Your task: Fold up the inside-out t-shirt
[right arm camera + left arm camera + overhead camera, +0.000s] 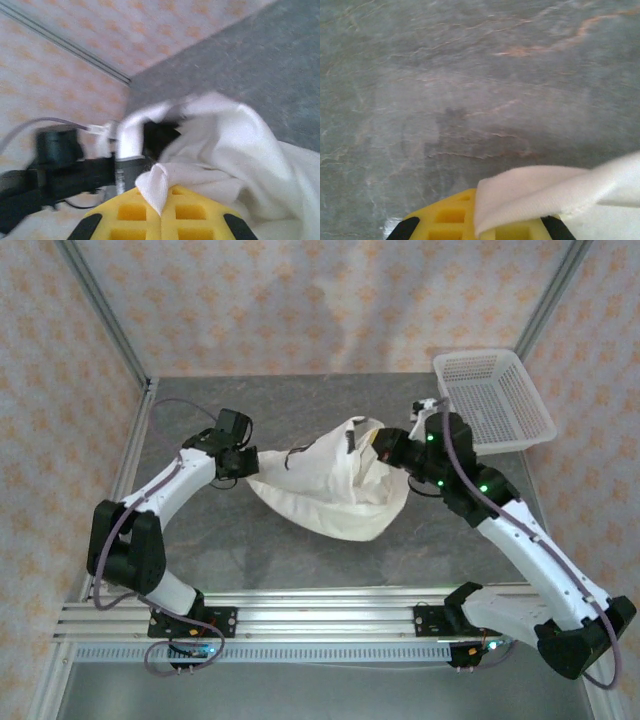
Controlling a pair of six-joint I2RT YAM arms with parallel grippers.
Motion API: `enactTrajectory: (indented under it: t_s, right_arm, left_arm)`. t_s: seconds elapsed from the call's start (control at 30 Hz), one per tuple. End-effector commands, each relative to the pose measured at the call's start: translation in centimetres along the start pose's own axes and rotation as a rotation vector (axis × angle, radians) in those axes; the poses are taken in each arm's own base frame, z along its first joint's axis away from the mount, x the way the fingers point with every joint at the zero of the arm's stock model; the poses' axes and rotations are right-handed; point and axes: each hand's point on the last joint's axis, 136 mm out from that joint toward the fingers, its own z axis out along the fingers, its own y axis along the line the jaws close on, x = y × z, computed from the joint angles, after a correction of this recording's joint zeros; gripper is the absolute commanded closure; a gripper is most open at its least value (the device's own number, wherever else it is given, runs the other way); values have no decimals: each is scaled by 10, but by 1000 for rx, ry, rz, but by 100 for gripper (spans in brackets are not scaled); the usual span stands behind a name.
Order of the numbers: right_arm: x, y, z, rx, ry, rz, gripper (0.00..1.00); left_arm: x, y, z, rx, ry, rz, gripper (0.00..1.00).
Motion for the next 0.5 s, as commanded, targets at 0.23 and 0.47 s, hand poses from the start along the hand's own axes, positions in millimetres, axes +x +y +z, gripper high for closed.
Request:
enactTrajectory:
  t_s: [0.23, 0.47]
  right_arm:
    - [-23, 38, -17, -182, -63, 110, 100]
    - [-13, 59, 0, -321, 3, 42, 100]
  left_arm:
    - [-25, 20, -50, 42, -146, -133, 5]
    - [-41, -107, -189, 764, -317, 33, 0]
